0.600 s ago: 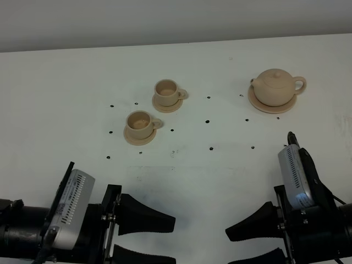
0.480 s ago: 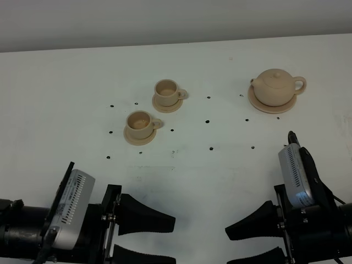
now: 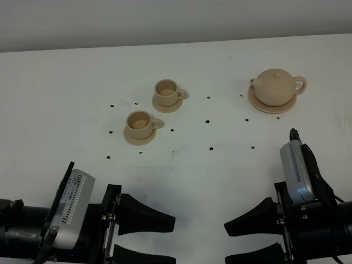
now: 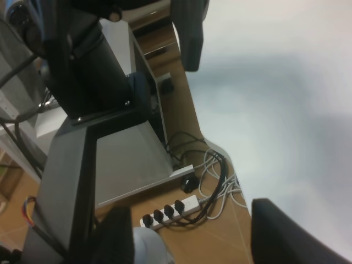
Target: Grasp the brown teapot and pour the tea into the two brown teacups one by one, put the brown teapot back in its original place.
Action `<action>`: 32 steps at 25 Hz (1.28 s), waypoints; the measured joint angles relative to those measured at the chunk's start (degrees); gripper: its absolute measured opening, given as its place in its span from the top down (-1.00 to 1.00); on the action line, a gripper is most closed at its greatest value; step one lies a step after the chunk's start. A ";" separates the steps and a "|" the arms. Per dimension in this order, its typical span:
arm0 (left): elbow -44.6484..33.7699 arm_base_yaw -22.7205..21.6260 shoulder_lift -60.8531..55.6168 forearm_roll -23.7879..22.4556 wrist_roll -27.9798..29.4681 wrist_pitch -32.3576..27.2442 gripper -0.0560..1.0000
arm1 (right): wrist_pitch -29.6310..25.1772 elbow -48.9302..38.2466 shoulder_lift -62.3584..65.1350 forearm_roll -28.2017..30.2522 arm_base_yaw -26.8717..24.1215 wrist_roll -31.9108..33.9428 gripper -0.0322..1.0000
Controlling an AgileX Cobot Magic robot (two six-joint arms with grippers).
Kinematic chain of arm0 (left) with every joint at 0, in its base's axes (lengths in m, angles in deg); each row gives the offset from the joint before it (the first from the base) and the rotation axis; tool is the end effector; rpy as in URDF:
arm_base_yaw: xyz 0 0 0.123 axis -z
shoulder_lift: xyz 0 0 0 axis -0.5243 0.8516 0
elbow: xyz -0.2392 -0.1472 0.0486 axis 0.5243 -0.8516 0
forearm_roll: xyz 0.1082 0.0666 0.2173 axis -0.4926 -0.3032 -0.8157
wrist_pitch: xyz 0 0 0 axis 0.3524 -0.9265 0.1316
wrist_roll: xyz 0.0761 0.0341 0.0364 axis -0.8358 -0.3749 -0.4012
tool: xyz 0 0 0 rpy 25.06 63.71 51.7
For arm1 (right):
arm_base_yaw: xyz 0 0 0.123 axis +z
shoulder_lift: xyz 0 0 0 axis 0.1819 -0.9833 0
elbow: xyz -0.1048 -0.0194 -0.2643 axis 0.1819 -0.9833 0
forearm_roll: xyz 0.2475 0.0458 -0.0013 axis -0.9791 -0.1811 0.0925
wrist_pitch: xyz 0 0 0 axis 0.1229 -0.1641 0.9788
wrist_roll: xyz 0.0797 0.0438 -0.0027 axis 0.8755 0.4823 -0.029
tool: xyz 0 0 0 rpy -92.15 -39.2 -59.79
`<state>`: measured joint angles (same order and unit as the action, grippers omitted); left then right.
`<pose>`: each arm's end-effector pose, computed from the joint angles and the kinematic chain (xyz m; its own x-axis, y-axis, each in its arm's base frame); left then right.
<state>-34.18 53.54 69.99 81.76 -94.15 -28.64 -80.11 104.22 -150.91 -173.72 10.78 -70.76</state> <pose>0.1225 -0.1340 0.1972 -0.3922 0.2930 -0.8720 0.9194 0.1554 -0.3613 0.1275 0.1352 0.1912 -0.3044 -0.3189 -0.8976 -0.9525 0.1072 0.2850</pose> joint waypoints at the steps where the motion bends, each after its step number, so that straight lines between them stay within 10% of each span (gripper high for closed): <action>1: 0.00 0.00 0.00 0.15 0.00 0.00 -0.23 | 0.00 0.00 0.00 0.00 0.00 0.00 0.04; 8: 2.12 0.00 0.00 4.05 1.02 0.15 -0.23 | 0.62 0.00 0.00 -0.10 0.00 0.00 0.04; 14: 11.23 0.00 -2.94 -1.77 17.17 8.51 -0.23 | 4.46 0.00 0.00 -1.36 0.00 0.00 0.04; 26: 31.37 0.00 -9.16 -49.07 76.81 10.20 -0.23 | 21.18 4.31 -0.07 -5.29 0.00 7.08 0.04; 32: 32.96 0.00 -12.77 -75.75 101.96 5.08 -0.23 | 24.50 8.49 -0.18 2.27 0.00 17.38 0.04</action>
<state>-1.22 53.54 57.22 6.01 7.81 -23.56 -55.61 112.71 -151.09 -171.45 10.78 -53.38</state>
